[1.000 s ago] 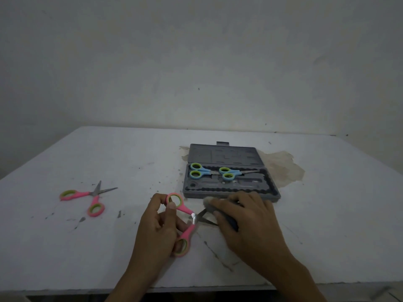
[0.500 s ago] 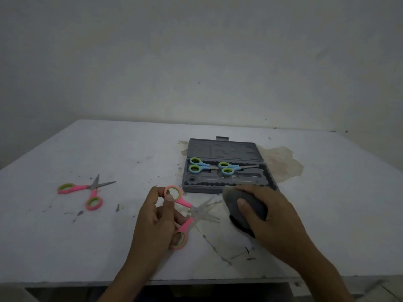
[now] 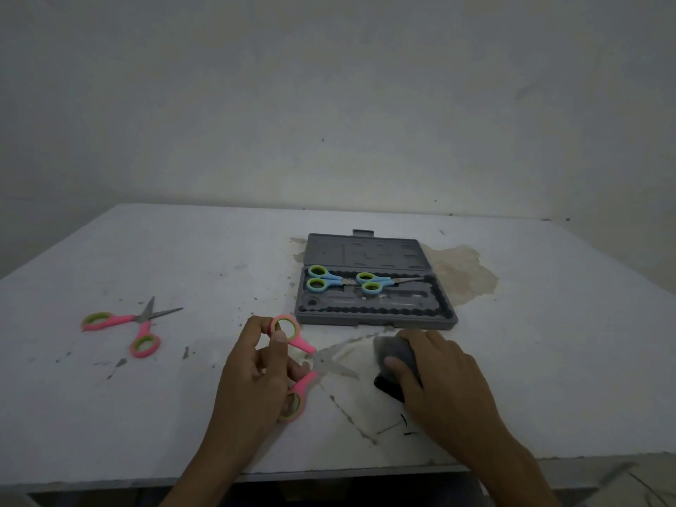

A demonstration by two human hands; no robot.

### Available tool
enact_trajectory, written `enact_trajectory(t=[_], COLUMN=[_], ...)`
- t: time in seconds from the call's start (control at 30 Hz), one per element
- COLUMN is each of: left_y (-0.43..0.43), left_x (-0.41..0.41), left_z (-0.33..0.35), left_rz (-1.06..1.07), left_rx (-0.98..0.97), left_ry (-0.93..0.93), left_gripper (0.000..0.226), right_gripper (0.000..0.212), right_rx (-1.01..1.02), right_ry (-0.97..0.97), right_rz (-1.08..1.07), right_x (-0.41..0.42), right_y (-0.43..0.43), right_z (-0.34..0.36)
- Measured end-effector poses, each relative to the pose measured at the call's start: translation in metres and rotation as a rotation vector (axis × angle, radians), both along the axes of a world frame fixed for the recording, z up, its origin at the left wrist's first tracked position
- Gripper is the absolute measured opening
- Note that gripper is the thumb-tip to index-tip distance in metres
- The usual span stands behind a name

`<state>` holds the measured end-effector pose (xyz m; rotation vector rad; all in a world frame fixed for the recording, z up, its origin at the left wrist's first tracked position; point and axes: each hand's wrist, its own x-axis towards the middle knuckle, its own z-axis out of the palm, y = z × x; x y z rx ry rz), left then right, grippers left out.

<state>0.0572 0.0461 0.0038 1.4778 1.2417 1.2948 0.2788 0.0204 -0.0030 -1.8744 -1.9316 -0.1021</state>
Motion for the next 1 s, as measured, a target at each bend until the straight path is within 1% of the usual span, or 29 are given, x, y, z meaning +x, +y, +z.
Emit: enact_trajectory(t=[0.07, 0.1, 0.2, 0.23, 0.3, 0.37, 0.4, 0.47, 0.53, 0.6, 0.67, 0.77, 0.87, 1.0], left_y=[-0.001, -0.001, -0.001, -0.001, -0.002, -0.002, -0.002, -0.001, 0.000, 0.001, 0.001, 0.001, 0.003, 0.005], left_x=[0.001, 0.002, 0.004, 0.005, 0.006, 0.006, 0.006, 0.004, 0.003, 0.003, 0.004, 0.003, -0.001, -0.004], left_z=[0.001, 0.001, -0.002, -0.003, -0.005, -0.006, -0.007, -0.010, -0.011, -0.009, -0.004, 0.005, 0.006, -0.001], left_rz=[-0.026, -0.039, -0.041, -0.031, -0.021, -0.017, -0.011, -0.001, -0.006, -0.020, -0.036, -0.058, -0.068, -0.041], left_rx=[0.019, 0.035, 0.137, 0.182, 0.262, 0.350, 0.393, 0.451, 0.501, 0.566, 0.615, 0.639, 0.620, 0.579], left_ry=[0.013, 0.028, 0.131, 0.176, 0.225, 0.288, 0.331, 0.381, 0.422, 0.462, 0.469, 0.494, 0.501, 0.423], left_gripper=[0.012, 0.013, 0.019, 0.021, 0.021, 0.019, 0.020, 0.029, 0.040, 0.042, 0.040, 0.036, 0.035, 0.017], right_gripper=[0.045, 0.043, 0.042, 0.044, 0.051, 0.058, 0.057, 0.053, 0.053, 0.051, 0.041, 0.027, 0.022, 0.018], right_rx=[0.060, 0.103, 0.148, 0.138, 0.054, -0.076, -0.138, -0.186, -0.183, -0.161, -0.154, -0.164, -0.196, -0.218], right_ry=[0.151, 0.189, 0.162, 0.134, 0.030, -0.164, -0.248, -0.304, -0.286, -0.250, -0.209, -0.149, -0.104, -0.099], right_rz=[0.076, 0.131, 0.295, 0.329, 0.378, 0.391, 0.386, 0.396, 0.426, 0.482, 0.539, 0.599, 0.635, 0.639], right_x=[0.007, 0.008, 0.001, -0.004, -0.014, -0.024, -0.027, -0.028, -0.025, -0.022, -0.023, -0.023, -0.023, -0.014], right_y=[0.000, 0.000, -0.002, -0.001, 0.001, 0.004, 0.005, 0.007, 0.008, 0.010, 0.011, 0.014, 0.013, 0.012], right_z=[0.010, 0.016, 0.031, 0.036, 0.044, 0.044, 0.042, 0.041, 0.043, 0.043, 0.046, 0.048, 0.049, 0.052])
